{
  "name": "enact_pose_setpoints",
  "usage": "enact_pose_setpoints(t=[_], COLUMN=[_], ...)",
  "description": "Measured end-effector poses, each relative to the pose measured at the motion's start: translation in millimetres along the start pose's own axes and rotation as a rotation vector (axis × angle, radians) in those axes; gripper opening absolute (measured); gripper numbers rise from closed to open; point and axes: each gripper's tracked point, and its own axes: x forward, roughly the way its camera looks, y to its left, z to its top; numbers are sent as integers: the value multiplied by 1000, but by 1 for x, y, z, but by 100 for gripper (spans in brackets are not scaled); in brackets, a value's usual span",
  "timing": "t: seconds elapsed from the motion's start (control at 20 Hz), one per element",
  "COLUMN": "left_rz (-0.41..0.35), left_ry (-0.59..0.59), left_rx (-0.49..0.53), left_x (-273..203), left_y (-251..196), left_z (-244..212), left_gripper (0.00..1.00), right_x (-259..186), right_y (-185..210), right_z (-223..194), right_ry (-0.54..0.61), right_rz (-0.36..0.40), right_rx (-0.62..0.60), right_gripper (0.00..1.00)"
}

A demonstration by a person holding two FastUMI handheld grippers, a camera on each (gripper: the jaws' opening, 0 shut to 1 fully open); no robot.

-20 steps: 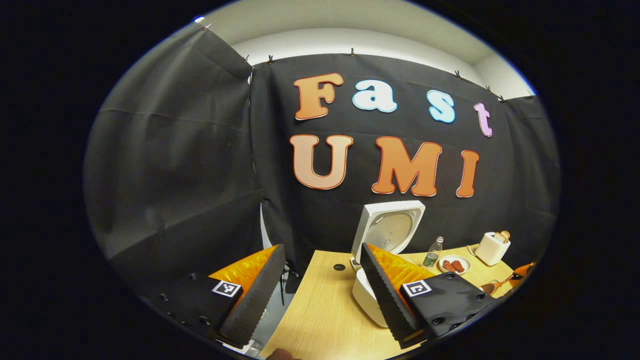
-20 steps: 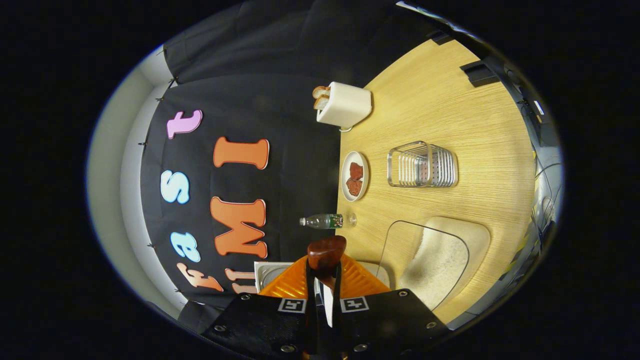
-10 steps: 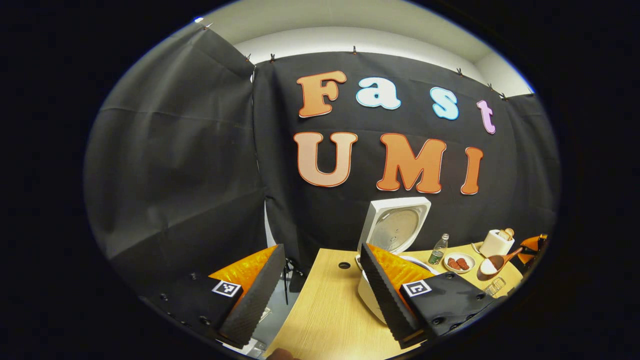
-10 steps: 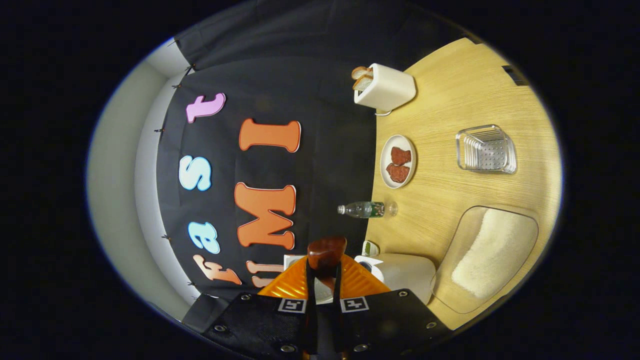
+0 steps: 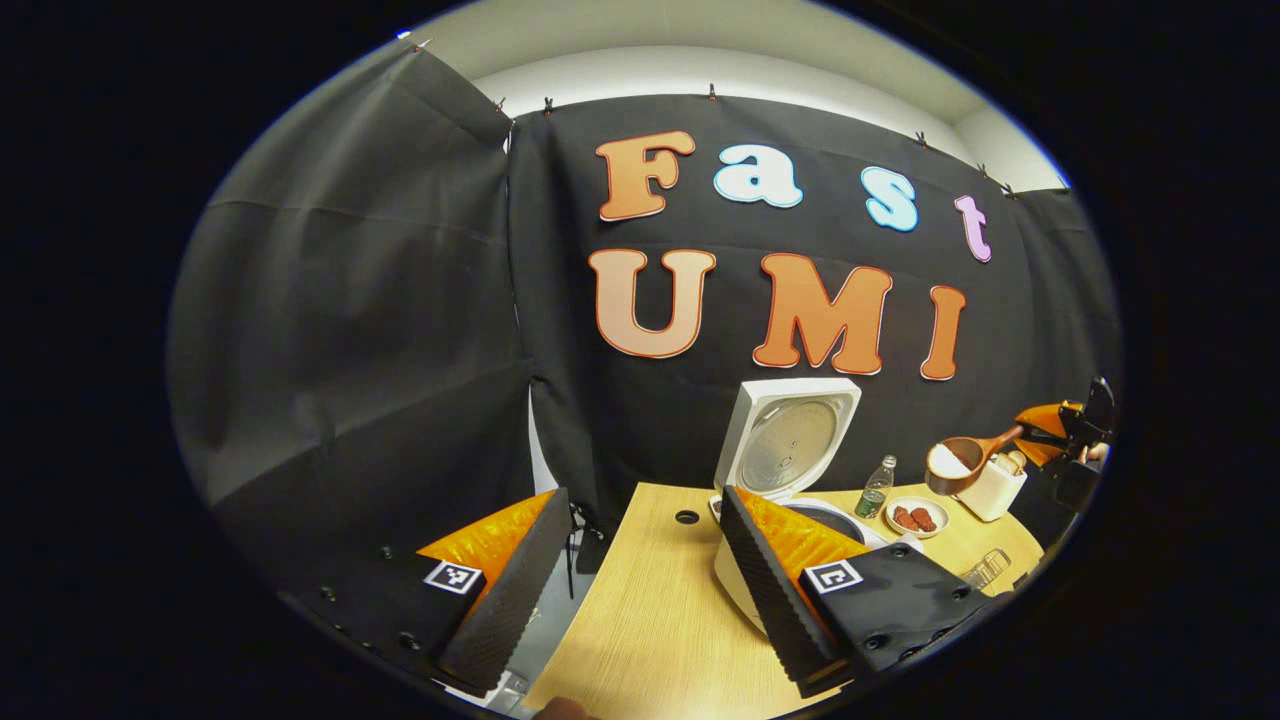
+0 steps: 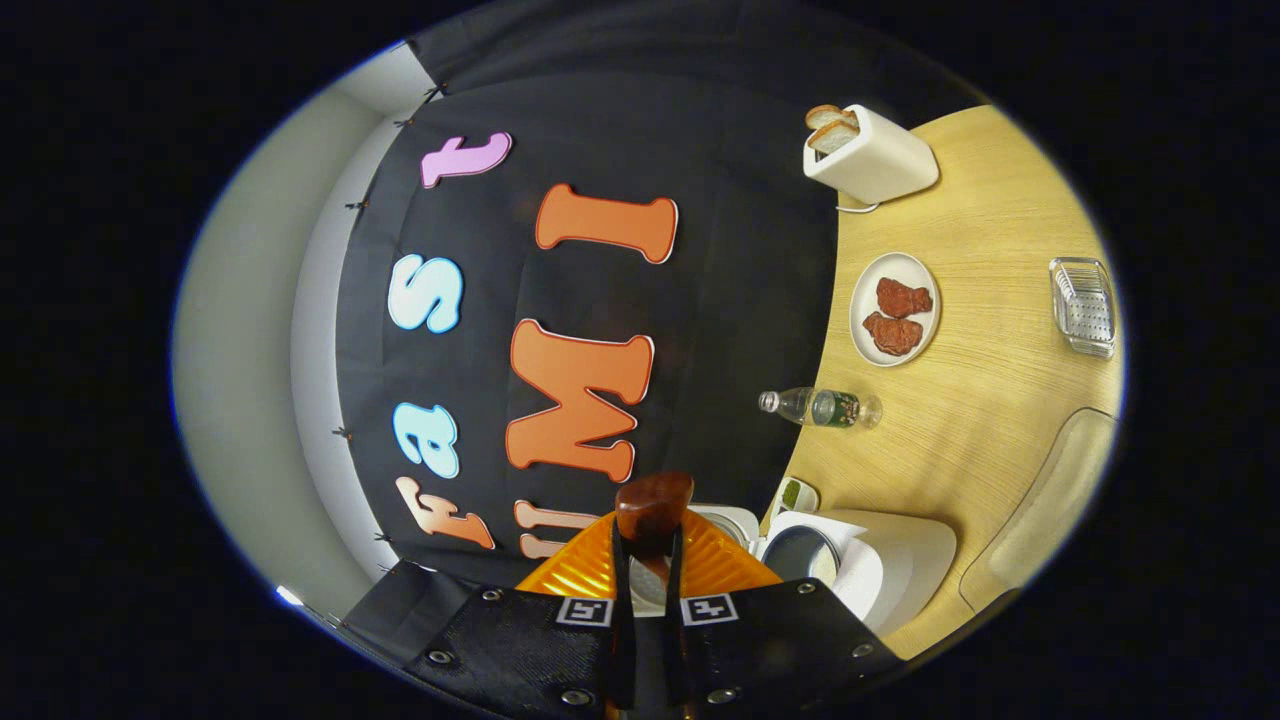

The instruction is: Close the left gripper, press the button to open the rice cooker; take a wooden spoon from the chopstick holder with the right hand, scoop a spoonful of rice and pour it into the rice cooker, then put the wooden spoon back into the chopstick holder.

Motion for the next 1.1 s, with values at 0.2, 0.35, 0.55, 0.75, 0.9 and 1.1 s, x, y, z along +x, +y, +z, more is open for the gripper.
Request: enact_pose_setpoints(t=[0.2, 0.35, 0.55, 0.75, 0.9, 1.1], left_rz=[29, 36, 32, 30, 29, 28], left_ry=[3, 10, 27, 26, 29, 33], left_rx=[25, 6, -12, -16, -18, -15], left_x=[1, 2, 7, 16, 21, 26], left_y=[14, 23, 31, 36, 39, 40], left_z=[-5, -6, -13, -9, -10, -12], left_gripper=[100, 100, 100, 100, 100, 100], right_x=[30, 47, 64, 77, 84, 92], right_y=[6, 12, 18, 22, 24, 27], right_z=[-13, -22, -33, -39, -43, -48], right_ry=[7, 8, 4, -1, -5, -3], right_rz=[-20, -21, -36, -52, -53, -57], right_rx=[-86, -152, -247, -316, -345, -403], right_gripper=[11, 10, 11, 11, 10, 10])
